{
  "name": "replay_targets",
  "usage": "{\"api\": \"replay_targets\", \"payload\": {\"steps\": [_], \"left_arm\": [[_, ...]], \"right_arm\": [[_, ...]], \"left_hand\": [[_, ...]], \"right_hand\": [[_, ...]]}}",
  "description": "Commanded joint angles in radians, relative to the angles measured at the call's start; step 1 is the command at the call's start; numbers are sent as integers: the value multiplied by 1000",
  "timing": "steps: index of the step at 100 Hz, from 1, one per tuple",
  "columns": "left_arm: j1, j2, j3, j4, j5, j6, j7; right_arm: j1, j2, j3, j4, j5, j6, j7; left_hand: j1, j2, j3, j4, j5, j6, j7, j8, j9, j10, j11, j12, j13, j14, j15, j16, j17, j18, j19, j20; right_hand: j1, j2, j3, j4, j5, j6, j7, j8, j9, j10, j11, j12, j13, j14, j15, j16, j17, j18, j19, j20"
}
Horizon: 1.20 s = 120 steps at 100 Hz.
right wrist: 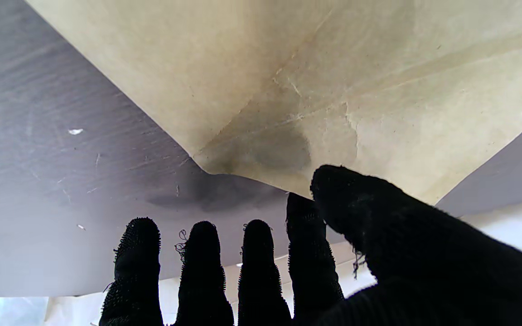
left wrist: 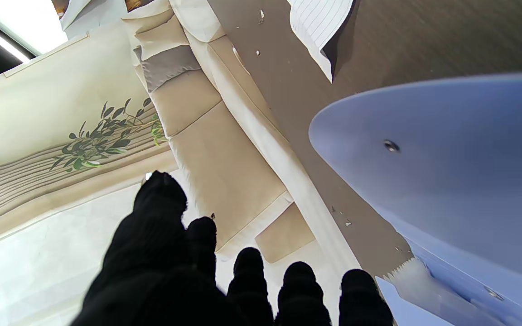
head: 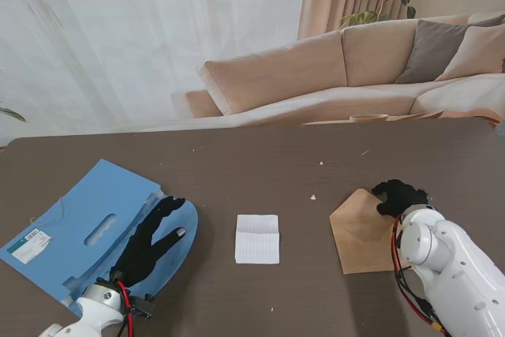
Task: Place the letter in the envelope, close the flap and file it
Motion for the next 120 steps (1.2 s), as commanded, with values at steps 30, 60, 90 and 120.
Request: {"api": "replay_targets", "payload": {"steps": [30, 60, 90, 120], "left_arm": [[5, -7, 1, -9, 3, -3, -13], [5, -6, -3, -7, -2, -11, -17], [22, -3, -18, -17, -4, -55, -27], [15, 7, -34, -45, 33, -96, -52]], "right_arm": [[-15, -10, -9, 7, 0, -33, -46], [-84, -32, 48, -71, 59, -81, -130], [-229, -72, 115, -303, 171, -103, -238], [-319, -91, 101, -543, 183, -147, -314]], "left_hand": [[17, 46, -13, 2, -11, -18, 15, -7, -4, -23, 2, 13, -16, -31, -12, -5, 1, -38, -15, -25], [17, 46, -13, 3, -10, -17, 17, -6, -4, -24, 4, 17, -16, -32, -12, -6, 1, -39, -15, -25], [22, 41, -11, 3, 0, -7, 21, -3, 3, -18, 13, 23, -16, -30, -11, -4, 2, -38, -13, -23], [3, -48, 87, 11, 58, 30, 18, 2, 42, 28, 140, 43, -16, 2, 17, 103, -13, -10, 37, 94]], "right_hand": [[88, -226, 80, -264, 250, -157, 510, 187, 22, 22, 212, 76, 42, 2, 71, 5, 32, 21, 51, -1], [123, -232, 235, -224, 455, -170, 563, 229, 573, 11, 209, 87, 422, 74, 166, 34, 201, 97, 205, -18], [101, -249, 317, -148, 458, -137, 625, 383, 791, 110, 505, 365, 689, 134, 525, 233, 402, 152, 455, 41], [88, -245, 311, -122, 456, -119, 629, 389, 793, 117, 538, 395, 688, 146, 572, 253, 402, 160, 477, 59]]}}
